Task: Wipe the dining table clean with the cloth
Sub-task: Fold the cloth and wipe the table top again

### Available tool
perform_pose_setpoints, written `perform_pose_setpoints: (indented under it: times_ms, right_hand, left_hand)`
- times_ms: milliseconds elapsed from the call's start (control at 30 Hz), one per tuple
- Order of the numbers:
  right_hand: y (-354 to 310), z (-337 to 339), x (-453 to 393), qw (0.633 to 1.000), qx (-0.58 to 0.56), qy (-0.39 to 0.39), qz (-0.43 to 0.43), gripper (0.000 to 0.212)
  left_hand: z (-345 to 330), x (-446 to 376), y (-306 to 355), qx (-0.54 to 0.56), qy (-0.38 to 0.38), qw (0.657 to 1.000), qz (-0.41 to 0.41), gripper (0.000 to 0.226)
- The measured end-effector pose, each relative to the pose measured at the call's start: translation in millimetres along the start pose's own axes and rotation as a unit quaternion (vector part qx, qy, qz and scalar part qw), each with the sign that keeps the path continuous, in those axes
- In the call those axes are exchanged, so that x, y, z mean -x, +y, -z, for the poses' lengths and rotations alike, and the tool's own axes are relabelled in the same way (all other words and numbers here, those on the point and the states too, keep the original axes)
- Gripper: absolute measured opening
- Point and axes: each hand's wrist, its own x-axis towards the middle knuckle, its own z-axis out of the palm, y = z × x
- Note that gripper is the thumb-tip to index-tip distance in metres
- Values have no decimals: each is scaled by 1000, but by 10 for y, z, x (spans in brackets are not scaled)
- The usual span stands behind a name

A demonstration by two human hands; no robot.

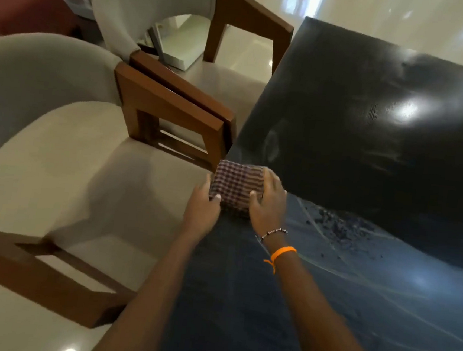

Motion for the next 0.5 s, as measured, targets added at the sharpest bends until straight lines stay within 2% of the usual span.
perform_pose_setpoints:
  times_ms: [100,167,333,500]
  right_hand:
    - [-70,-355,-137,986,137,-83,53,58]
    - [-102,-612,-260,972,200,-110,55,59]
    - [-143,-822,-890,973,221,-67,33,62]
    - [75,-564,-1384,968,242,-61,33,63]
  left_hand:
    - [-9,-96,-112,-84,8,996,3,57]
    - [27,-199,-198,-96,10,995,-7,61]
    - [44,-452,-286,-127,-4,990,-55,67]
    - [-176,-584,-155,-195,-56,970,-136,67]
